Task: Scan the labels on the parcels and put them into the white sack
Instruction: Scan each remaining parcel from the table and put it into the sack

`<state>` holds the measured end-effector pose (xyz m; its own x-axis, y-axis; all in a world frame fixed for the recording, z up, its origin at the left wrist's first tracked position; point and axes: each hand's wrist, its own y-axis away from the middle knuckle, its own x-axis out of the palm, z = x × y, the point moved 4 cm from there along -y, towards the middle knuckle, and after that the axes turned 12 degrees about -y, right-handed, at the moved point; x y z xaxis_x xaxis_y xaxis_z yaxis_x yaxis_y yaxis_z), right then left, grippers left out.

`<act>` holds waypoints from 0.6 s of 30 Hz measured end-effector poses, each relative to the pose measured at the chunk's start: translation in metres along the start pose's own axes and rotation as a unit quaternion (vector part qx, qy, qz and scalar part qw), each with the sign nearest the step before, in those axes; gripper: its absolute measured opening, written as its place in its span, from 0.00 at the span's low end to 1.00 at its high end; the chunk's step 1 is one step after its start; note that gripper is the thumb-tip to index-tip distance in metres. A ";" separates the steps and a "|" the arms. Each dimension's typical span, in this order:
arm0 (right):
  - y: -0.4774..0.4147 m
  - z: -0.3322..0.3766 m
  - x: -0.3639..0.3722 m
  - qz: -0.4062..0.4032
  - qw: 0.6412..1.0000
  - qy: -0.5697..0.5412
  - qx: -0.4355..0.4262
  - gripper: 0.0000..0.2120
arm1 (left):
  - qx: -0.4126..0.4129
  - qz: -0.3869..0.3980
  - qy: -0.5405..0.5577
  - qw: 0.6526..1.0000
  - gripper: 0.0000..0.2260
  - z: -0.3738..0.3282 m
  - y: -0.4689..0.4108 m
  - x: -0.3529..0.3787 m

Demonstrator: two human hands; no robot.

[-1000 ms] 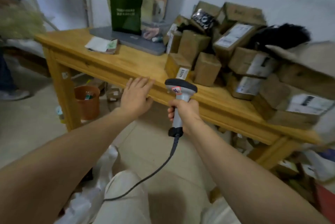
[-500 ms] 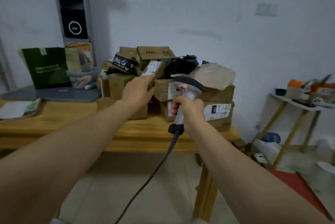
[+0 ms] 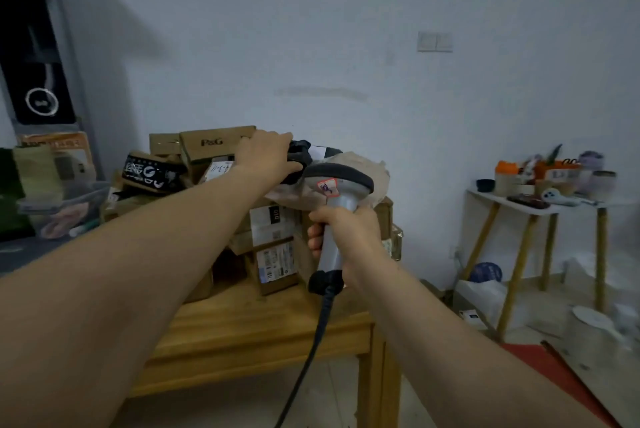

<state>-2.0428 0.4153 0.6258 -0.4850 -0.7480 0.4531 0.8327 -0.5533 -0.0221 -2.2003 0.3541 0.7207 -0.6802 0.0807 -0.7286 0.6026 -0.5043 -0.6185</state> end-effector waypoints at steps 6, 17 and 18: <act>-0.018 -0.003 -0.013 0.007 1.000 0.004 0.020 0.09 | -0.027 0.073 0.004 0.997 0.10 -0.019 -0.026 0.029; -0.031 -0.009 -0.021 -0.004 0.999 -0.007 0.031 0.09 | -0.446 -0.064 0.693 0.562 0.08 0.047 -0.059 0.016; -0.032 -0.009 -0.021 -0.004 0.999 -0.006 0.033 0.09 | -0.448 -0.078 0.751 0.478 0.08 0.050 -0.061 0.013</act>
<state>-2.0617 0.4448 0.6088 -0.4888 -0.7393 0.4631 0.8447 -0.5337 0.0395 -2.2664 0.3431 0.7635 -0.0848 0.9235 0.3742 0.9883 0.1257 -0.0864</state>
